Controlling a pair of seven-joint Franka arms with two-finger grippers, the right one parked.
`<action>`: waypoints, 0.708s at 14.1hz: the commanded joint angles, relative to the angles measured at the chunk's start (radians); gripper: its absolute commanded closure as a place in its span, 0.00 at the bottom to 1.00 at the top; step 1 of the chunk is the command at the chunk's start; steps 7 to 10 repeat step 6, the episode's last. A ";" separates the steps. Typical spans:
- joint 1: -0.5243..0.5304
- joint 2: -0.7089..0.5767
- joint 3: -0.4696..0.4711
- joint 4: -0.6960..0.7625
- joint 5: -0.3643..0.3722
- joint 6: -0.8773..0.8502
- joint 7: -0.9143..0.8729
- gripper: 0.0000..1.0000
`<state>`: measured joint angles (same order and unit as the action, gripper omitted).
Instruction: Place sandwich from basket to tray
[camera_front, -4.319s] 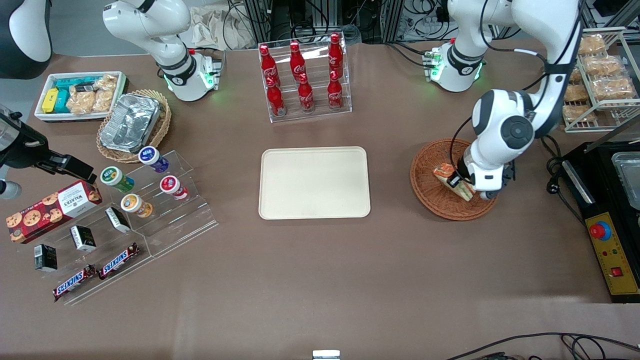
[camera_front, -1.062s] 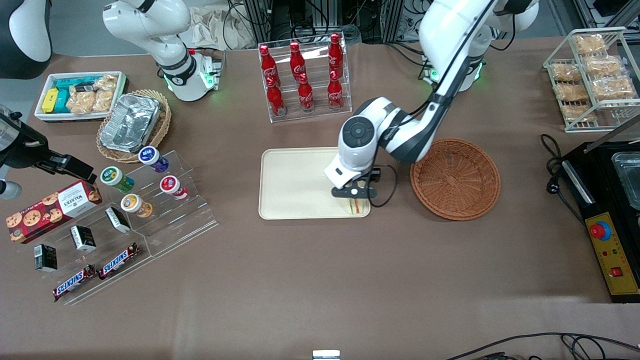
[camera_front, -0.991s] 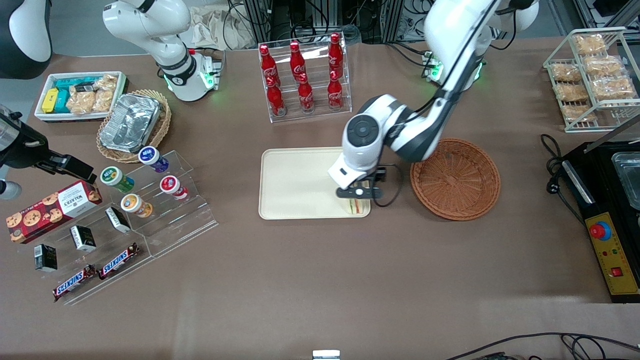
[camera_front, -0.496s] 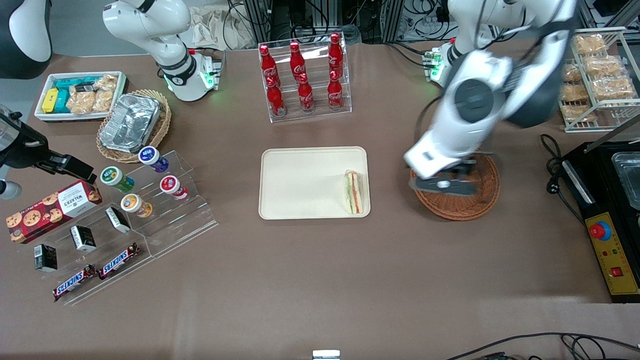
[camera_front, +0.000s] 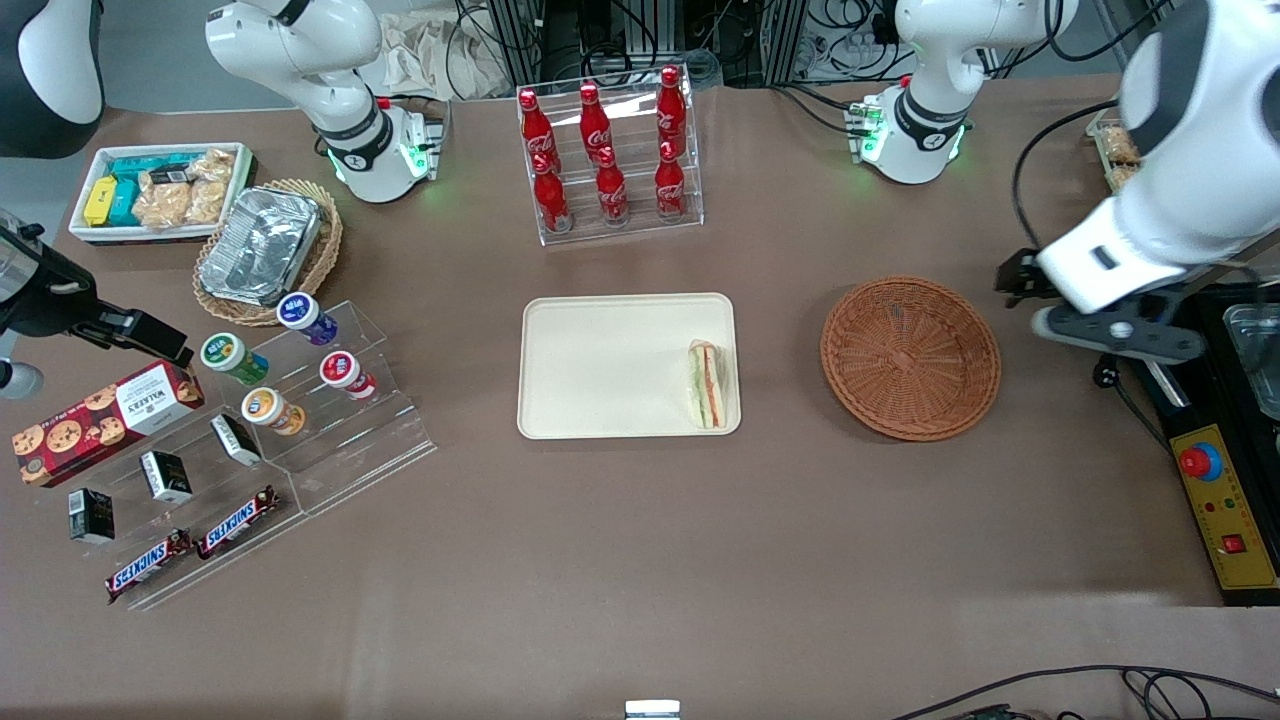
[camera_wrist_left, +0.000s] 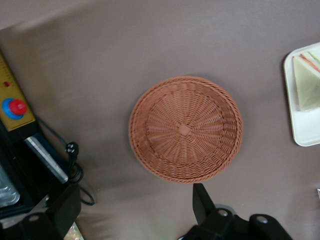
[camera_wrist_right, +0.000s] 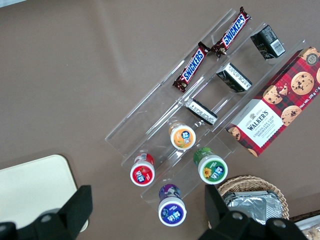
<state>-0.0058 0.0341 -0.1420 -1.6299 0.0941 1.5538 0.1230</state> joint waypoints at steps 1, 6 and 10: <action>0.026 0.009 -0.010 0.065 -0.007 -0.041 0.009 0.01; 0.026 0.009 -0.015 0.082 -0.011 -0.040 -0.197 0.01; 0.026 0.009 -0.015 0.082 -0.011 -0.040 -0.197 0.01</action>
